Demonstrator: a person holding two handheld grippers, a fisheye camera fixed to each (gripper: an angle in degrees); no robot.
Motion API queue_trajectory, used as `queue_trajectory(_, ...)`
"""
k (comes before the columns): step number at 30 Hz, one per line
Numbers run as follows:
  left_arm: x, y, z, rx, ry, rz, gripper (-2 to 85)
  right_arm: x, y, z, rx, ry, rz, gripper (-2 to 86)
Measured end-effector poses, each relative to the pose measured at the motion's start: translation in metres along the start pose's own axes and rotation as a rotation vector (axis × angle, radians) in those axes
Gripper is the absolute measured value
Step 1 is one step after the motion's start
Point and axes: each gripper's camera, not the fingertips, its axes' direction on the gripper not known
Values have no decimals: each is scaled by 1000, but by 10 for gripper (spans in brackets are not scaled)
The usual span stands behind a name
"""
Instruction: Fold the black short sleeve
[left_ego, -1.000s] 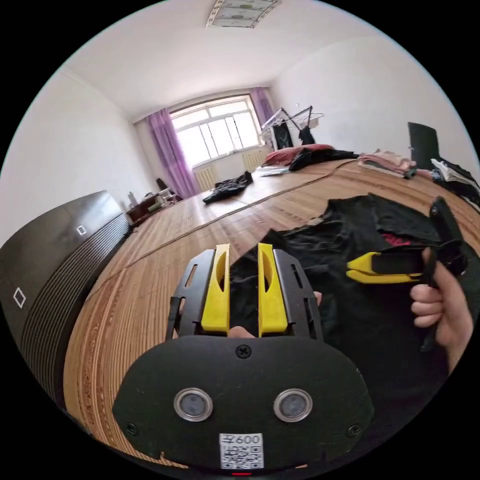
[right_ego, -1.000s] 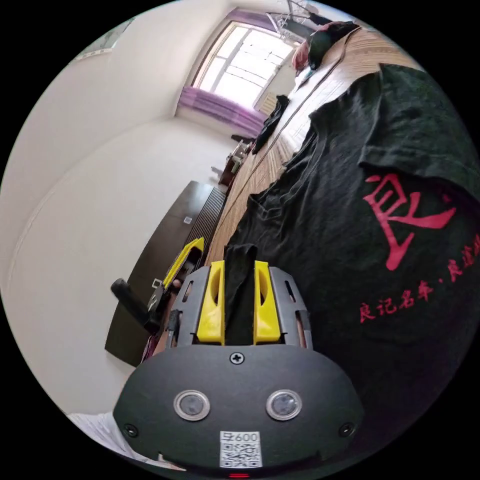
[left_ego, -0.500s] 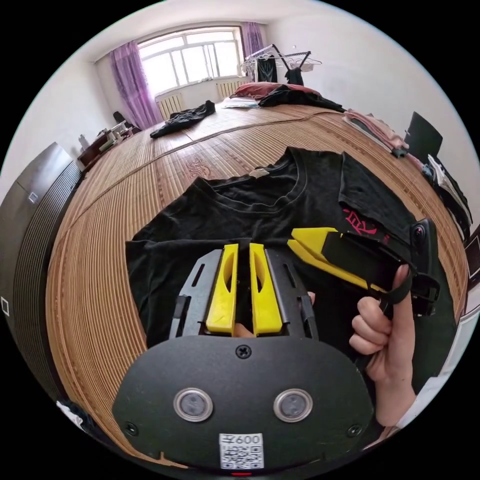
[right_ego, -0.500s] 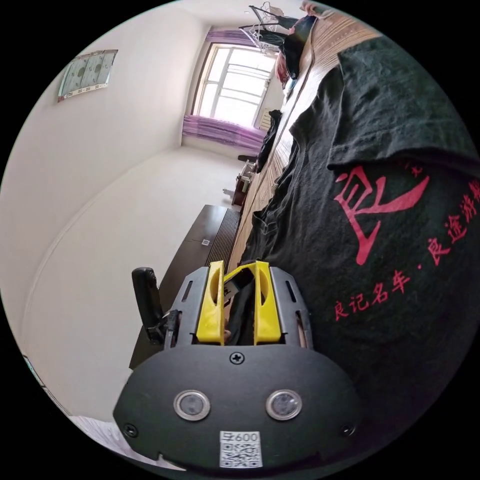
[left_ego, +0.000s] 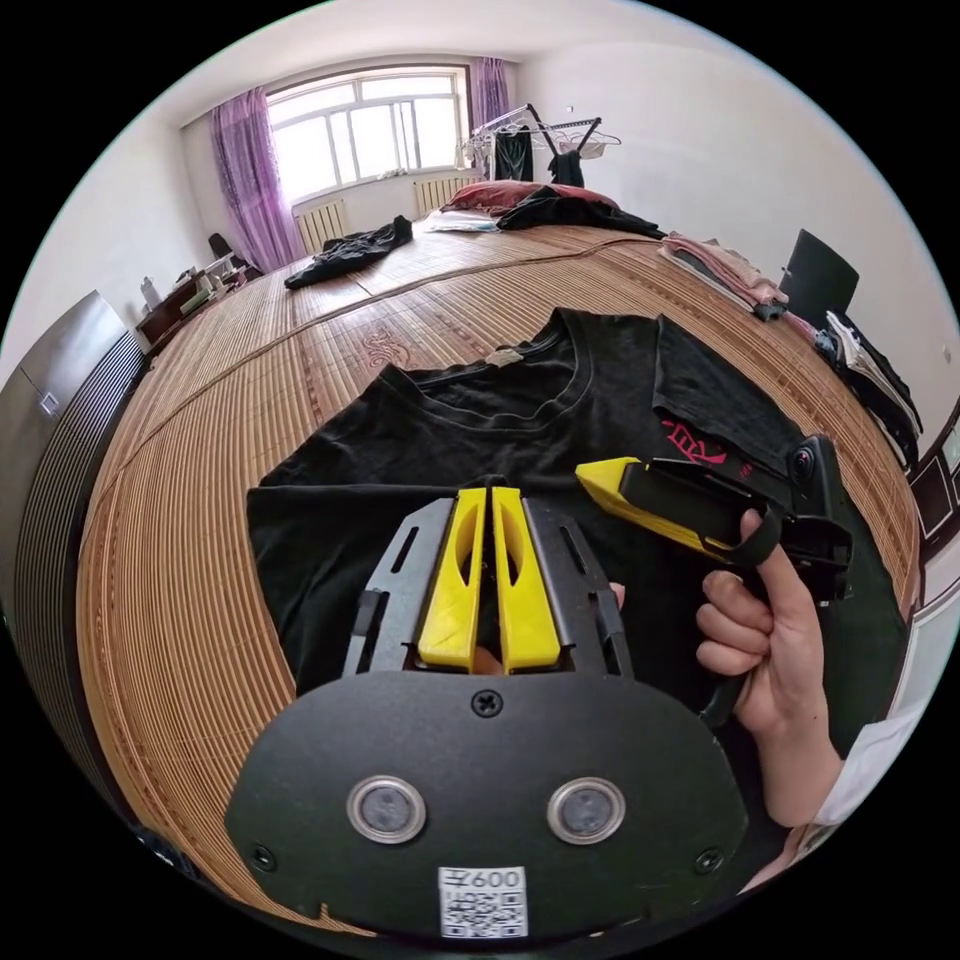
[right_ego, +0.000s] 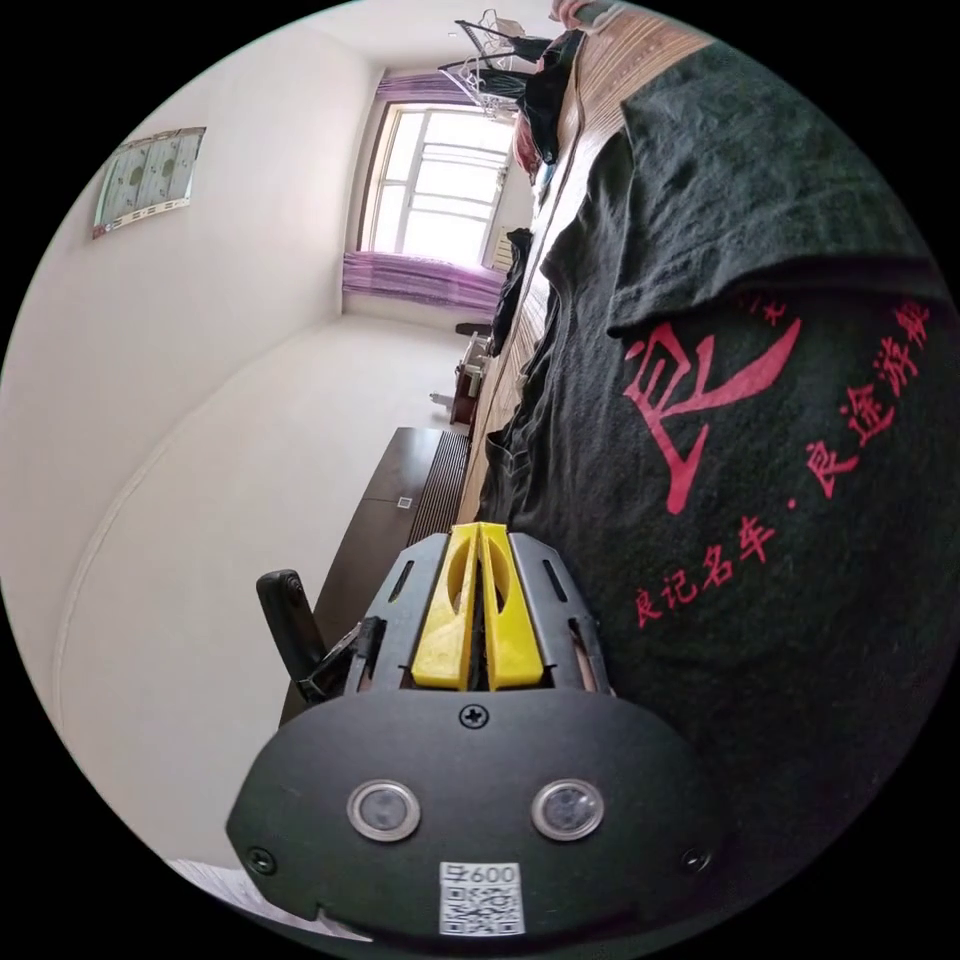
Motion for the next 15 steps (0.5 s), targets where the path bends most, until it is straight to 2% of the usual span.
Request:
queue_trajectory(6, -9, -16, 22, -47, 50, -21, 58, 7, 7, 10, -10, -2, -9, -8)
queue_trajectory(8, -24, -21, 21, -41, 206, -48, 85, 13, 13, 14, 1, -11, -9, -8)
queue_trajectory(9, -30, -21, 17, -30, 224, -64, 89, 15, 15, 15, 0, -8, -9, -8)
queue_trajectory(11, -61, -12, -14, 124, 239, -150, 82, 18, 24, 21, 6, 6, -24, -8)
queue_trajectory(13, -91, -6, -28, 174, 220, -276, 63, 20, 32, 27, 15, 32, -43, -8)
queue_trajectory(15, -116, -7, -30, 143, 174, -342, 34, 23, 39, 36, 2, 58, -54, -8)
